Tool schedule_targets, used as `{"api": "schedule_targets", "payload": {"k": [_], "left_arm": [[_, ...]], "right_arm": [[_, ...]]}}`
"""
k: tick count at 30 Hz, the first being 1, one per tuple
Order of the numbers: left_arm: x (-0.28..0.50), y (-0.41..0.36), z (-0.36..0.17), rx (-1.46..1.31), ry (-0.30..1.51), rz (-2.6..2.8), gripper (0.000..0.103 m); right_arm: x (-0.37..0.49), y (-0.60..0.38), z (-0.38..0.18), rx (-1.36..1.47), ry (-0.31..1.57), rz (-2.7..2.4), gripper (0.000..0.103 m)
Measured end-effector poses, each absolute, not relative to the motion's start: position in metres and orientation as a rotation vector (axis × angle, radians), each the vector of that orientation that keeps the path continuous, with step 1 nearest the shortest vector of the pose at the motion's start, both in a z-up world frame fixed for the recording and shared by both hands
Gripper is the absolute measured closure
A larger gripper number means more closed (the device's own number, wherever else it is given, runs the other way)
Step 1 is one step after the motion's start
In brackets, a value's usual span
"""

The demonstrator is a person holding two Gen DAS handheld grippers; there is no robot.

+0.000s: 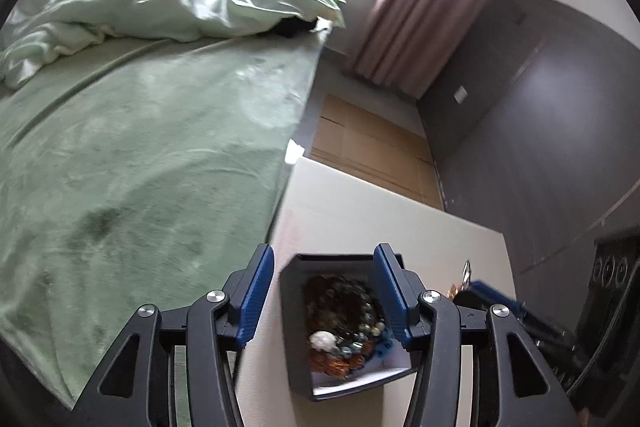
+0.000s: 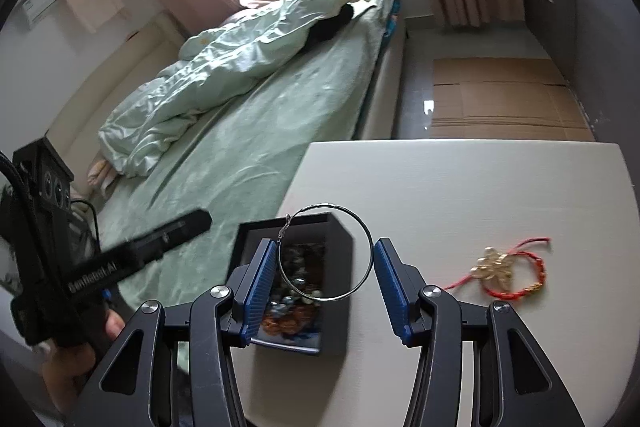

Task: Organize jewelry
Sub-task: 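Drop the beaded bracelet and the silver hoop into the black box with both tools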

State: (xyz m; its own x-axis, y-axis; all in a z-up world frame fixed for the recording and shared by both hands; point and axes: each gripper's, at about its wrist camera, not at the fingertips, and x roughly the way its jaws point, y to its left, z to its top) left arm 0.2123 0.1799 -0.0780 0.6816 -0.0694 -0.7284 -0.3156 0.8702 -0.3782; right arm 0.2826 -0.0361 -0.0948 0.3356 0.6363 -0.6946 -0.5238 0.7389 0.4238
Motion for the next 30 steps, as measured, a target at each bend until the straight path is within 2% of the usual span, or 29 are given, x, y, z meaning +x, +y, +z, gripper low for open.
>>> {"api": "schedule_targets", "payload": {"k": [3, 5, 8, 11, 13, 15, 18, 25, 28, 29, 30], "left_arm": [[0.211, 0.187, -0.078, -0.519, 0.814, 0.178, 0.043], [0.209, 0.188, -0.077, -0.522, 0.804, 0.184, 0.031], [0.206, 0.188, -0.074, -0.523, 0.785, 0.189, 0.023], [0.206, 0.188, -0.075, -0.517, 0.787, 0.192, 0.021], [0.208, 0.187, -0.076, -0.514, 0.795, 0.185, 0.021], [0.209, 0.183, -0.076, -0.503, 0.801, 0.168, 0.021], [0.212, 0.174, -0.074, -0.483, 0.799, 0.137, 0.021], [0.217, 0.151, -0.071, -0.425, 0.803, 0.075, 0.014], [0.218, 0.144, -0.069, -0.419, 0.795, 0.049, 0.008], [0.218, 0.139, -0.067, -0.406, 0.787, 0.044, 0.004], [0.218, 0.135, -0.066, -0.394, 0.781, 0.042, 0.003]], "right_arm": [[0.278, -0.024, -0.096, 0.122, 0.973, 0.783, 0.052], [0.276, -0.018, -0.098, 0.12, 0.976, 0.793, 0.052], [0.273, -0.008, -0.099, 0.121, 0.979, 0.807, 0.052], [0.272, 0.002, -0.1, 0.083, 0.98, 0.798, 0.051], [0.273, 0.006, -0.102, 0.055, 1.005, 0.787, 0.046], [0.274, 0.002, -0.102, 0.054, 1.01, 0.782, 0.029], [0.279, -0.011, -0.099, 0.083, 1.007, 0.767, 0.02], [0.29, -0.05, -0.096, 0.137, 0.998, 0.695, 0.018], [0.293, -0.065, -0.093, 0.15, 0.984, 0.642, 0.018], [0.293, -0.072, -0.091, 0.162, 0.977, 0.617, 0.017], [0.295, -0.08, -0.09, 0.186, 0.972, 0.598, 0.011]]}}
